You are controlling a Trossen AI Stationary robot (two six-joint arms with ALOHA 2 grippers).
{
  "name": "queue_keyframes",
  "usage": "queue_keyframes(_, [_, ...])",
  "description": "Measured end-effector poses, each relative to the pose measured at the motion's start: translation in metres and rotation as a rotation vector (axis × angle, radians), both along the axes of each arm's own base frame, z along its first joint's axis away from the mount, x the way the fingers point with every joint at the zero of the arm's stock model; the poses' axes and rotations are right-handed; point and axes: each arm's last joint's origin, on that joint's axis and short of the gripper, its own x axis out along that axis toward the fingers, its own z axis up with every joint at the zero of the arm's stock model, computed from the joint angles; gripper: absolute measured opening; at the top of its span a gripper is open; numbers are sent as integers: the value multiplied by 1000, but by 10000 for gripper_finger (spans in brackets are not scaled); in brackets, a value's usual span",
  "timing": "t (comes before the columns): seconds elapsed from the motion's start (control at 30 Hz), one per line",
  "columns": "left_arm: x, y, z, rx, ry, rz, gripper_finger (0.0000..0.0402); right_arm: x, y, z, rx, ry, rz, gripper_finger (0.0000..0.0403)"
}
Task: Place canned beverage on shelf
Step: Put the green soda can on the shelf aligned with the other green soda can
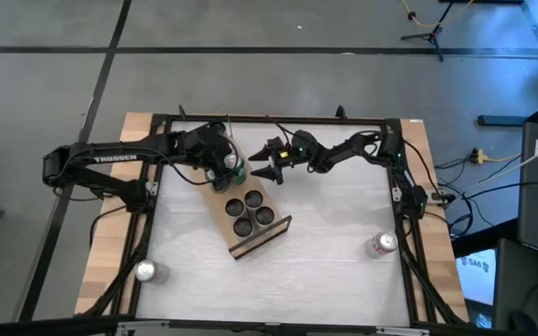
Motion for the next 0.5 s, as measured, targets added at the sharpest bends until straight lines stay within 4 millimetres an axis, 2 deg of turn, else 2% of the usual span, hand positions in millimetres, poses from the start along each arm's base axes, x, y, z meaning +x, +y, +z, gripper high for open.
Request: queue_keyframes(0.5, [0, 0, 0, 0, 0, 0, 321, 0, -1, -2, 8, 24, -24, 342])
